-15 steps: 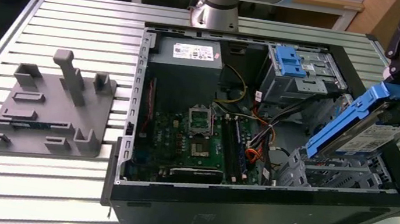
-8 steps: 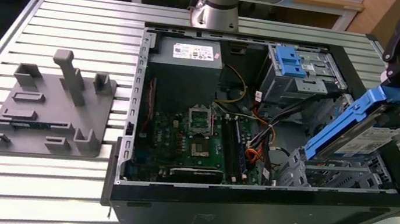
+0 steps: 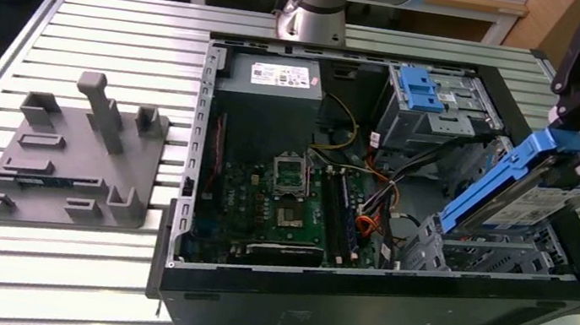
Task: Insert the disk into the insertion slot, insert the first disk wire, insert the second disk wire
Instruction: 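Insert the disk into the insertion slot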
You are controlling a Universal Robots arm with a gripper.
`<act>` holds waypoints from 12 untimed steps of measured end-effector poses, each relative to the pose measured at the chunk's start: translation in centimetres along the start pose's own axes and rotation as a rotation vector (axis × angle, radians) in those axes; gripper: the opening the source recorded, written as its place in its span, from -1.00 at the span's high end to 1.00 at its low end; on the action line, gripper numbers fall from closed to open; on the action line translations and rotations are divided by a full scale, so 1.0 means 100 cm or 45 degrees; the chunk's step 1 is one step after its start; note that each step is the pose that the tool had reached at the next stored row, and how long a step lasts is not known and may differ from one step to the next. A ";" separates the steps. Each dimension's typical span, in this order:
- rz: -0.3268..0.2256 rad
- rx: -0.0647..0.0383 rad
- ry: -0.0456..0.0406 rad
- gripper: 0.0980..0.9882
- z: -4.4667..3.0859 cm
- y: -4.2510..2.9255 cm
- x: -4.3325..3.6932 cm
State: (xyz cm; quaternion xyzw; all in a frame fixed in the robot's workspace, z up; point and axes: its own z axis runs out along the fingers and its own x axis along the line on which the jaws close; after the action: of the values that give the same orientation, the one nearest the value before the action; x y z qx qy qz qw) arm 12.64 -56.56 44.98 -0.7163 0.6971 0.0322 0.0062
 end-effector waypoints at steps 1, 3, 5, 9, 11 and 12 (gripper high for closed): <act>0.000 0.000 0.000 0.40 0.0004 0.0000 0.0000; 0.000 0.000 0.000 0.40 0.0011 0.0000 0.0001; 0.000 0.000 0.000 0.40 0.0018 0.0000 0.0003; 0.000 0.000 0.000 0.40 0.0032 -0.0003 0.0005; 0.000 0.000 0.000 0.40 0.0043 -0.0004 0.0006; 0.000 0.000 0.000 0.40 0.0051 -0.0004 0.0006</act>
State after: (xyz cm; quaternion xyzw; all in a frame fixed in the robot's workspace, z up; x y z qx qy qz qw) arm 12.67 -56.59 44.47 -0.7162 0.6971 0.0322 0.0062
